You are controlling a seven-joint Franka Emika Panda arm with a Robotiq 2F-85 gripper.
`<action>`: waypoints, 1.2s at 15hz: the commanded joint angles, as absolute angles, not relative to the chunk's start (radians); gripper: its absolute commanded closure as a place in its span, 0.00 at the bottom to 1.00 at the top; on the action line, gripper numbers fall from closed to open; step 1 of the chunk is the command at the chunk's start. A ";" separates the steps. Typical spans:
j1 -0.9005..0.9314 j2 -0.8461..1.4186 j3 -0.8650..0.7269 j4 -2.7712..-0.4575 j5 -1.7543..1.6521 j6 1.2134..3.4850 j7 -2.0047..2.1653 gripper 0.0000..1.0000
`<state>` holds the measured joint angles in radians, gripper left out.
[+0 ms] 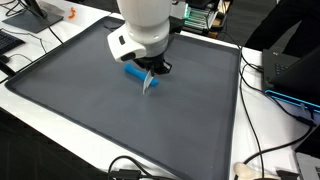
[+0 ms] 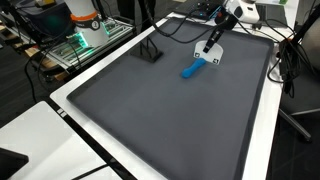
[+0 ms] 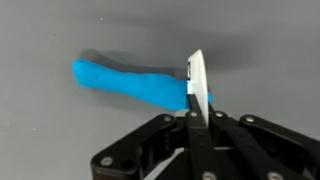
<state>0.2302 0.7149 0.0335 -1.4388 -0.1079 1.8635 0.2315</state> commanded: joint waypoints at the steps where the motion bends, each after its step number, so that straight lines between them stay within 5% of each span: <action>1: 0.242 0.746 0.023 -1.436 -0.136 1.869 0.242 0.99; 18: 0.219 0.742 0.032 -1.469 -0.108 1.845 0.215 0.99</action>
<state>0.2303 0.7333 0.0317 -1.4391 -0.1107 1.8588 0.2283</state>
